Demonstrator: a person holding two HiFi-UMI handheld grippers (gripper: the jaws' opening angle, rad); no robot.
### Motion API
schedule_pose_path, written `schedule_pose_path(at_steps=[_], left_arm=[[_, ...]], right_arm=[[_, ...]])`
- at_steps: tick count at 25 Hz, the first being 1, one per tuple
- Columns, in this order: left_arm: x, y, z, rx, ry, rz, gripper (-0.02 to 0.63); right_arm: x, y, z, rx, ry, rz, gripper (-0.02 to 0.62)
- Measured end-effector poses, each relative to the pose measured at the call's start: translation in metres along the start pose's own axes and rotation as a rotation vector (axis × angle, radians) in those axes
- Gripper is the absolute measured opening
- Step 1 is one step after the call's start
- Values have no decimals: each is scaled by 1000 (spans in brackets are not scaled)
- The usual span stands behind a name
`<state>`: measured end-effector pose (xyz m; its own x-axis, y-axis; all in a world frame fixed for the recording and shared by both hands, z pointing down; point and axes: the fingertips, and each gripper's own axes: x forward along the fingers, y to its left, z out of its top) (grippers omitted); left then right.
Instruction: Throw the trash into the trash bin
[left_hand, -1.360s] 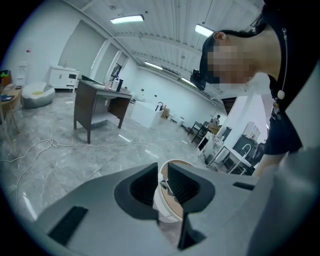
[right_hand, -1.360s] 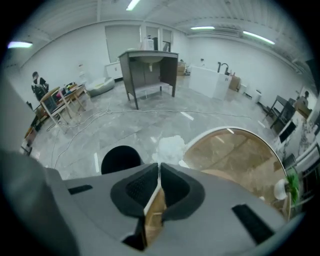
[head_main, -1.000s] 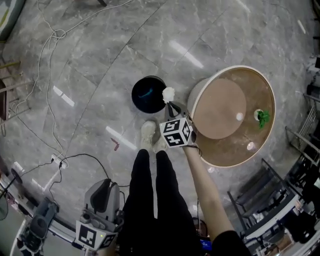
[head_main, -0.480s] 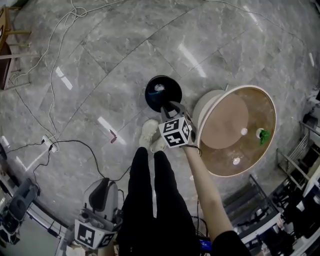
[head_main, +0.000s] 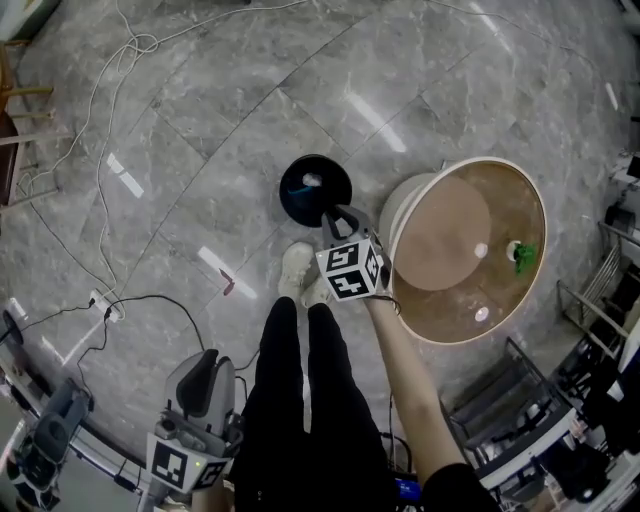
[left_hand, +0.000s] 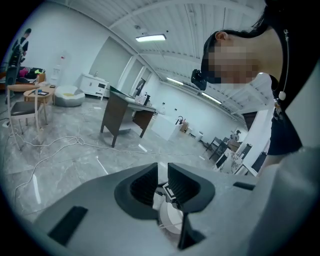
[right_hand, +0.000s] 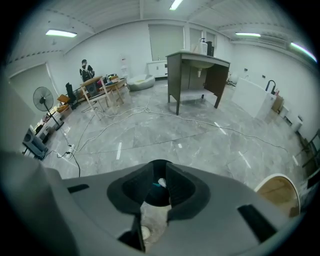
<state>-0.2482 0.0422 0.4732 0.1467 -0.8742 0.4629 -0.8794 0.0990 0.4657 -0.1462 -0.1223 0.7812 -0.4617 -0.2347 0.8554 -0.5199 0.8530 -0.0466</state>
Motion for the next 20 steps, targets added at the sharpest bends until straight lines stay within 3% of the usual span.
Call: schedule_pose_path(at_steps=[5,12,16,20], left_arm=[[26,-25,16,41,5,-114,63],[64,-96,34,107,37,-326,63],[73,-141,44,177,52,-426,63],[67,-178,45,310,73,-489,63]], right_arm=[[-38,-30,-15,112,-27,-78,86],[-132,-80,-55,307,-72,-211,106],[-199,-88,-68,436,-138,-280,112],[-277,-81,-67,537,-247,-333,114]])
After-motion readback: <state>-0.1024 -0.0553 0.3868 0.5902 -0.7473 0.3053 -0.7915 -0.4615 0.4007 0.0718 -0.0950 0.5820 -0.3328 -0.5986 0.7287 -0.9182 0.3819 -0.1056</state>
